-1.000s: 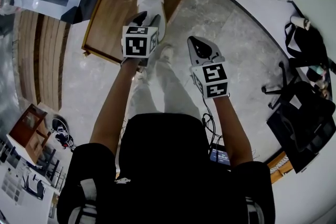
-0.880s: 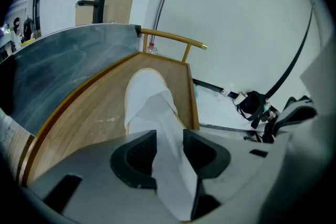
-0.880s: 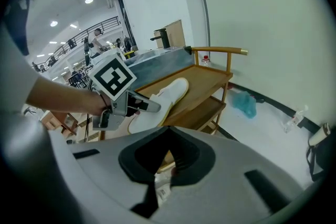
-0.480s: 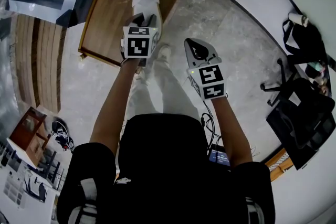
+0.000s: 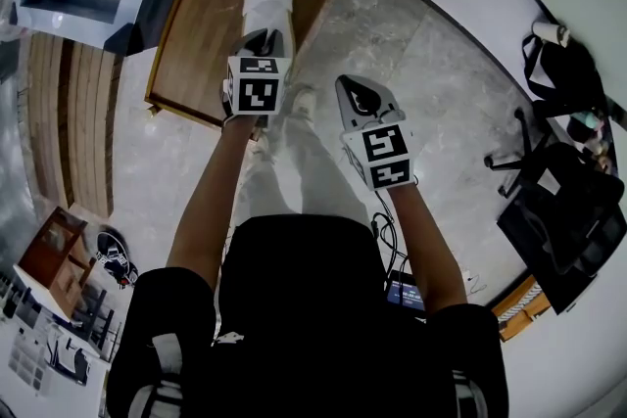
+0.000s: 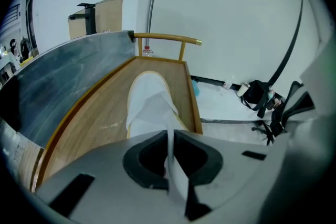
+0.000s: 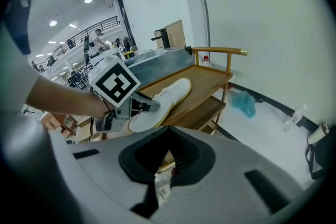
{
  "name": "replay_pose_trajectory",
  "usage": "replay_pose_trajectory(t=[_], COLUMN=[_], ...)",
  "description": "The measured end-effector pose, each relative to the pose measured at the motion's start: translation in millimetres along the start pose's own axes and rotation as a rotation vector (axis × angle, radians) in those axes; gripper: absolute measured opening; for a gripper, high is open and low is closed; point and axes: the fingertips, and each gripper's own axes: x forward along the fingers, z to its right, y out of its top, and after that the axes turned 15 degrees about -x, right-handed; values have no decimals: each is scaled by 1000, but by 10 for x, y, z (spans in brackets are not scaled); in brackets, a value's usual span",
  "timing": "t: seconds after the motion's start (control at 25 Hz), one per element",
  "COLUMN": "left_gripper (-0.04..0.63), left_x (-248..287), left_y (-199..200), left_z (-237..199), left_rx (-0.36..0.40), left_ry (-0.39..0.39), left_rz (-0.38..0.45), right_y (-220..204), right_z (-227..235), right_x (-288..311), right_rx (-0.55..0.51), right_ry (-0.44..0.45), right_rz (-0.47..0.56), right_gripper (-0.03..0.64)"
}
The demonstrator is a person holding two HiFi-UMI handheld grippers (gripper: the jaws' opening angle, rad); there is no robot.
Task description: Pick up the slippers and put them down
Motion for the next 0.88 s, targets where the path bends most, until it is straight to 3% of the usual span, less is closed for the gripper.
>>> replay_pose_trajectory(t=[0.32, 0.88], left_gripper=[21, 21], left_x=[-238, -936], left_y=[101, 188], left_z=[13, 185], left_rx=[46, 102], left_ry=[1, -75], left_rz=[54, 124], right_y=[67, 328], right_z=[-21, -132], right_x=[-140, -570], right_rx=[-5, -16], right_ry=[-30, -127], right_rz=[12, 53], right_gripper=[-15, -15])
